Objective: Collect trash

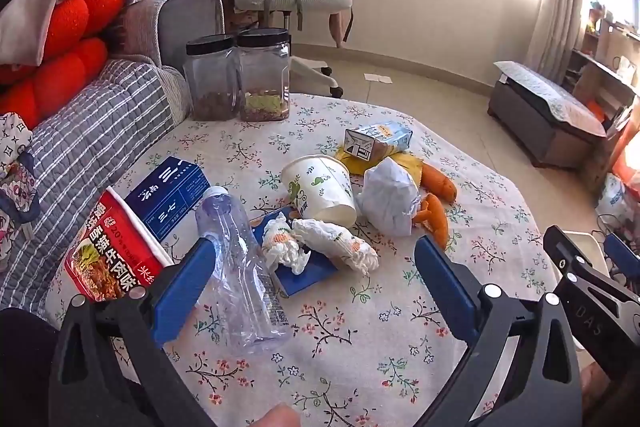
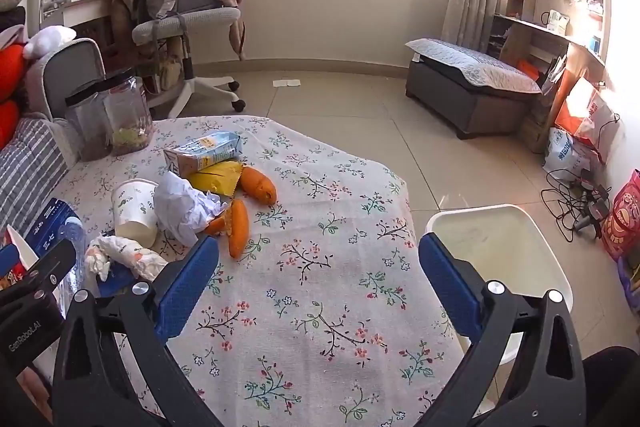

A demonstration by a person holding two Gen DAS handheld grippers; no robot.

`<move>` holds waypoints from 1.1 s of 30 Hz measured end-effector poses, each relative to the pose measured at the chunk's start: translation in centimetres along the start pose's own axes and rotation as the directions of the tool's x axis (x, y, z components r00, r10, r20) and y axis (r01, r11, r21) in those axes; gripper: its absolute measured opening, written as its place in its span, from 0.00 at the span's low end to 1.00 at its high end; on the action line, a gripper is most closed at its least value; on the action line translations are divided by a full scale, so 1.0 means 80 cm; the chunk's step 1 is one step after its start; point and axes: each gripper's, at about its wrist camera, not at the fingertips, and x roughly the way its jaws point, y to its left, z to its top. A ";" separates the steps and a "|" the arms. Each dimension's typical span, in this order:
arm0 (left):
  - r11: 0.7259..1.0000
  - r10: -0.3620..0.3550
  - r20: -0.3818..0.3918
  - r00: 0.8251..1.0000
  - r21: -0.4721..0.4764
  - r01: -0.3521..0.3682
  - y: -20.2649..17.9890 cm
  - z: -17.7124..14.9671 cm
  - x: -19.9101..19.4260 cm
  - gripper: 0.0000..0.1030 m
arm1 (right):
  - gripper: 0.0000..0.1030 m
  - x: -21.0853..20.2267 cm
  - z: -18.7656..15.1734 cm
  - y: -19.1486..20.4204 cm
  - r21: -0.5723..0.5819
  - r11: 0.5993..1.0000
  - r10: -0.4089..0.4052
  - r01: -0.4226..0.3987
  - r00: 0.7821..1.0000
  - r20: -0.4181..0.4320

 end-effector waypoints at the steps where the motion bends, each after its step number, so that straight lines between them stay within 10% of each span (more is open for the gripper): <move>1: 1.000 0.000 -0.002 1.000 -0.001 0.000 0.000 0.000 0.001 0.94 | 0.93 0.000 0.000 0.000 -0.001 1.000 0.003 -0.003 1.000 0.000; 33: 1.000 -0.008 -0.030 1.000 -0.006 0.007 0.007 -0.006 0.012 0.94 | 0.93 0.005 -0.006 0.004 -0.023 1.000 0.013 -0.014 1.000 -0.014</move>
